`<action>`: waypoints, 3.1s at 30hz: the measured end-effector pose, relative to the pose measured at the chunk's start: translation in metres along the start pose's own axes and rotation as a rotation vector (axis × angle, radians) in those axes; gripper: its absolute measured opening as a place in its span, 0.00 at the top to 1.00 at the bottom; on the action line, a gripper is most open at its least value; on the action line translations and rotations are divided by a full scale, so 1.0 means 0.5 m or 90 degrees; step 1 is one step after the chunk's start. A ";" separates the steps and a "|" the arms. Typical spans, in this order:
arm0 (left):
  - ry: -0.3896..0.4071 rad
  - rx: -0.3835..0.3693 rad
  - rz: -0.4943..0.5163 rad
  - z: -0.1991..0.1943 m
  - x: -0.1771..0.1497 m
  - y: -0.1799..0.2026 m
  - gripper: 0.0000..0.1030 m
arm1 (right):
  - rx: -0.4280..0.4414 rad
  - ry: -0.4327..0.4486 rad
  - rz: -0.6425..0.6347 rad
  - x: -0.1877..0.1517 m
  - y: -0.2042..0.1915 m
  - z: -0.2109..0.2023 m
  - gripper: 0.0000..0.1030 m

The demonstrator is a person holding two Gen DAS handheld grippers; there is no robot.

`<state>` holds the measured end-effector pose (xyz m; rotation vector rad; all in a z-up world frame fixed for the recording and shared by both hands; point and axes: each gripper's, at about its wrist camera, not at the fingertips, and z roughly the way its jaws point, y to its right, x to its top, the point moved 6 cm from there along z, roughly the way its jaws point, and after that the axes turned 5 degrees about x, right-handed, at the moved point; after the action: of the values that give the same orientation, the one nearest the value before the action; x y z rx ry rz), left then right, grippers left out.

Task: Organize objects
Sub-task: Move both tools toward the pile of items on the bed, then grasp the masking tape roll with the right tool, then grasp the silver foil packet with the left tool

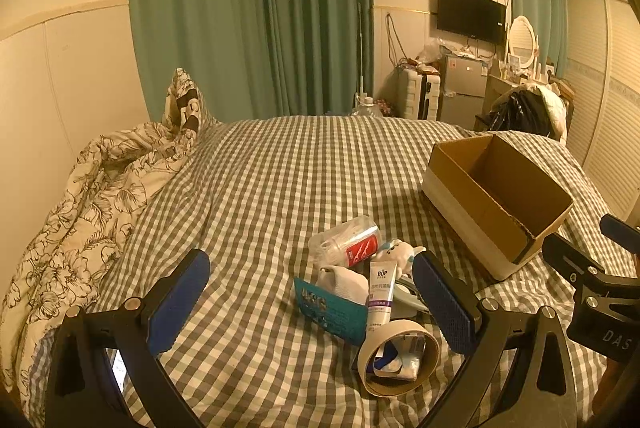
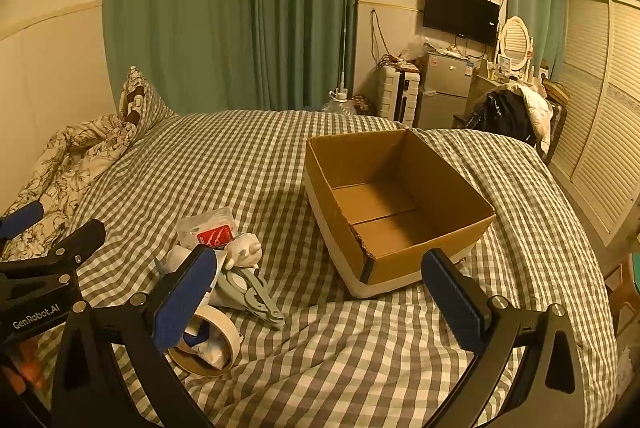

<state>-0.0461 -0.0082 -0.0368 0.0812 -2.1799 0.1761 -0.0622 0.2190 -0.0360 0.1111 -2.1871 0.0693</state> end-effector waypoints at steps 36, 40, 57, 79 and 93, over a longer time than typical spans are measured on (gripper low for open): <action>-0.009 -0.007 -0.006 -0.007 -0.016 -0.009 0.00 | 0.017 -0.011 -0.024 -0.006 -0.032 -0.007 0.01; -0.011 -0.002 -0.011 -0.009 -0.018 -0.018 0.00 | 0.017 -0.010 -0.033 -0.006 -0.042 -0.013 0.02; -0.144 0.039 0.008 0.101 -0.130 -0.059 0.00 | 0.107 -0.205 -0.002 -0.111 -0.085 0.158 0.24; -0.187 0.040 0.028 0.142 -0.156 -0.036 0.00 | 0.100 -0.181 -0.026 -0.097 -0.102 0.145 0.89; -0.252 0.024 -0.023 0.269 -0.151 0.017 0.15 | 0.081 -0.190 -0.009 -0.109 -0.053 0.169 0.89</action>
<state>-0.1122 -0.0215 -0.1759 0.1911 -2.5679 0.1926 -0.0963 0.1879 -0.1293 0.2210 -2.4796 0.1949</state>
